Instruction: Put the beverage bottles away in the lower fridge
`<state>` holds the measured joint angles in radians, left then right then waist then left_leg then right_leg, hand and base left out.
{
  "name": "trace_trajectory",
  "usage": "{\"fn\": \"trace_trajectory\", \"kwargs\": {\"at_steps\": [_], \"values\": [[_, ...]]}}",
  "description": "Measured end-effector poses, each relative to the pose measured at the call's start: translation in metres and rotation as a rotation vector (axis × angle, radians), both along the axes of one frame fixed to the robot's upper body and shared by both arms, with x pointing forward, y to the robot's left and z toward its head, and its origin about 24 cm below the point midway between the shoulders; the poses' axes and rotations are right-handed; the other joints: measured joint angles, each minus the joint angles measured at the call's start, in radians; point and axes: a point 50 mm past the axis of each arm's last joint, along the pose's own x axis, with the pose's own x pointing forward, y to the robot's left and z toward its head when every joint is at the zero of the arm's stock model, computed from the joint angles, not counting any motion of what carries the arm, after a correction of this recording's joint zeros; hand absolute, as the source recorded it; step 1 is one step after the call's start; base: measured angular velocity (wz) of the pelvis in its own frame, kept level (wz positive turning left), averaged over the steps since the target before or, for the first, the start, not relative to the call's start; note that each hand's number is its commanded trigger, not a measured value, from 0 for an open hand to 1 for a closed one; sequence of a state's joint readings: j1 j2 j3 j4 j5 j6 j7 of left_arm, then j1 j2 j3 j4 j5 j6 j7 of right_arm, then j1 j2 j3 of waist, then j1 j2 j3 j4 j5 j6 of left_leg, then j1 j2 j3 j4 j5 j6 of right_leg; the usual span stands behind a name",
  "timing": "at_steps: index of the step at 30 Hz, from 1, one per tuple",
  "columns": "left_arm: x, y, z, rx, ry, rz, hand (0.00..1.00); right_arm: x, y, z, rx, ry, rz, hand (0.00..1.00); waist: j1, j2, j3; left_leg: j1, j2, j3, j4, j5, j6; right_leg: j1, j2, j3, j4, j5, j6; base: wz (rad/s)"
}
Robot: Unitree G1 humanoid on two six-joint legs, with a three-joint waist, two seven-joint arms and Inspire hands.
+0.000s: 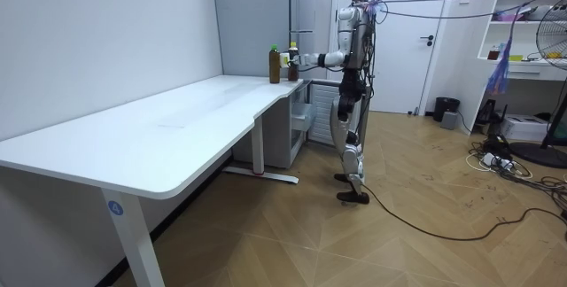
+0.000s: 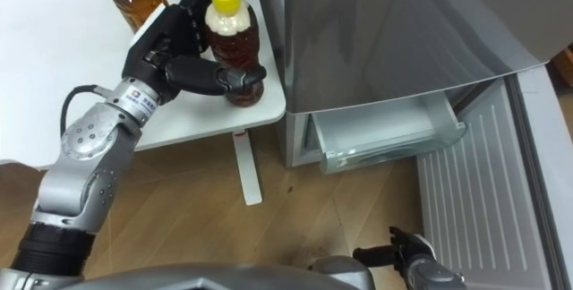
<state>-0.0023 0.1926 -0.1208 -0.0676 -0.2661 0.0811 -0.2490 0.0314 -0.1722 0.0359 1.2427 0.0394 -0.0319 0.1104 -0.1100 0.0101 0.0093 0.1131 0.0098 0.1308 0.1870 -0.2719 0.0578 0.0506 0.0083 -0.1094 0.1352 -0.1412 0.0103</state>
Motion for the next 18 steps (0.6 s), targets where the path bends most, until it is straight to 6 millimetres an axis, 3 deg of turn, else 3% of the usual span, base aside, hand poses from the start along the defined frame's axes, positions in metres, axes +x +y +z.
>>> {"fn": "trace_trajectory", "kwargs": {"at_steps": [12,13,14,16,17,18], "values": [[0.0014,0.0002,-0.0009,-0.003,0.005,0.005,0.0,0.0008,0.0001,0.0002,0.002,-0.004,0.0,0.0,-0.005,0.001,0.0012,0.0,0.0,0.0,0.0,0.0,0.0,0.0,-0.002,0.002,0.0,0.0,0.0,0.0],[0.0014,0.0003,-0.001,-0.003,0.006,0.006,0.08,0.0009,0.0,0.0003,0.002,-0.004,0.0,0.0,-0.005,0.002,0.0019,0.0,0.0,0.0,0.0,0.0,0.0,0.0,-0.002,0.002,0.0,0.0,0.0,0.0],[0.0014,0.0003,-0.001,-0.004,0.006,0.006,0.39,0.001,-0.0001,0.0003,0.001,-0.004,-0.001,0.0,-0.005,0.002,0.002,0.0,0.0,0.0,0.0,0.0,0.0,0.0,-0.002,0.002,0.0,0.0,0.0,0.0],[0.0014,0.0005,-0.001,-0.003,0.006,0.006,0.87,0.0011,-0.0001,0.0003,0.002,-0.005,-0.001,0.0,-0.005,0.002,0.002,0.0,0.0,0.0,0.0,0.0,0.0,0.0,-0.002,0.002,0.0,0.0,0.0,0.0],[0.0014,0.0005,-0.001,-0.003,0.006,0.006,0.98,0.0011,-0.0001,0.0003,0.002,-0.005,-0.001,0.0,-0.006,0.002,0.0021,0.0,0.0,0.0,0.0,0.0,0.0,0.0,-0.002,0.003,0.0,0.0,0.0,0.0],[0.0015,0.0008,-0.0011,-0.002,0.006,0.006,1.0,0.0015,0.0001,0.0003,0.002,-0.005,0.0,0.0,-0.009,0.002,0.0022,0.0,0.0,0.0,0.0,0.0,0.0,0.0,-0.002,0.003,0.0,0.0,0.0,0.0]]}}
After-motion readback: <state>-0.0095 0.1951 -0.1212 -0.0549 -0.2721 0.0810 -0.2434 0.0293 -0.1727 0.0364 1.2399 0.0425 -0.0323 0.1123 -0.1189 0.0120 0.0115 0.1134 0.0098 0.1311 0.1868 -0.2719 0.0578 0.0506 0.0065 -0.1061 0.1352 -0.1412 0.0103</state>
